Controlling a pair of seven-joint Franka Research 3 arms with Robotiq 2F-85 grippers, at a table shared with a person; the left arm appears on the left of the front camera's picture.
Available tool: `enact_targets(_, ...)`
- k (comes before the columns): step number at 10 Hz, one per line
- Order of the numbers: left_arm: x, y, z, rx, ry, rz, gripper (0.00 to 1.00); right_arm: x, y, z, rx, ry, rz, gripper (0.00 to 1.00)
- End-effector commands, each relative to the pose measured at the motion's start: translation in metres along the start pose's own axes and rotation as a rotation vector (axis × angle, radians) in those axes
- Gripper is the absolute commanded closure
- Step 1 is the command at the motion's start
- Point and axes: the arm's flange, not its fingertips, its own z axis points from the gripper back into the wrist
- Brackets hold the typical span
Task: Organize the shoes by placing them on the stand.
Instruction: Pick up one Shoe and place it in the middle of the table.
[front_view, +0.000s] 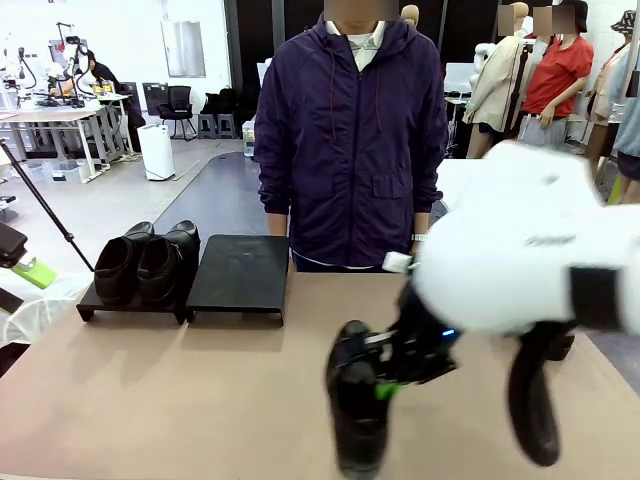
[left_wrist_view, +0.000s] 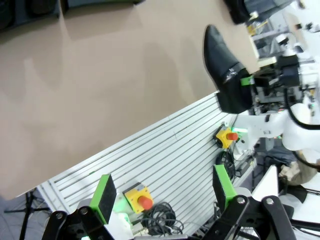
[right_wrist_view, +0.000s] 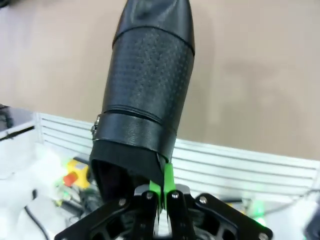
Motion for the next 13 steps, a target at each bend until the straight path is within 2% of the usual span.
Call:
enact_targets(1,-0.001,0.001,0.003,0.007,0.009,0.0,0.0,0.041,0.031,-0.039,0.008,-0.067,0.021,1.0)
enact_targets(3,-0.001,0.001,0.003,0.007,0.009,0.0,0.0,0.055,0.047,-0.066,-0.015,-0.075,0.021,1.0)
enact_targets(5,-0.001,0.001,0.003,0.007,0.009,0.0,0.0,0.066,0.046,-0.074,0.005,-0.08,-0.017,1.0)
enact_targets(8,-0.001,0.001,0.003,0.007,0.009,0.0,0.0,0.073,0.042,-0.082,0.007,-0.037,-0.022,1.0)
enact_targets(9,-0.001,0.001,0.003,0.007,0.009,0.0,0.0,0.074,0.041,-0.081,0.008,-0.028,-0.019,0.75)
enact_targets(10,-0.001,0.001,0.003,0.007,0.009,0.0,0.0,0.075,0.039,-0.08,0.003,-0.021,-0.014,0.16)
enact_targets(11,-0.001,0.001,0.003,0.007,0.009,0.0,0.0,0.075,0.037,-0.079,0.009,-0.011,-0.007,0.0)
enact_targets(13,-0.001,0.001,0.003,0.007,0.009,0.0,0.0,0.074,0.033,-0.064,0.029,0.008,0.01,0.0)
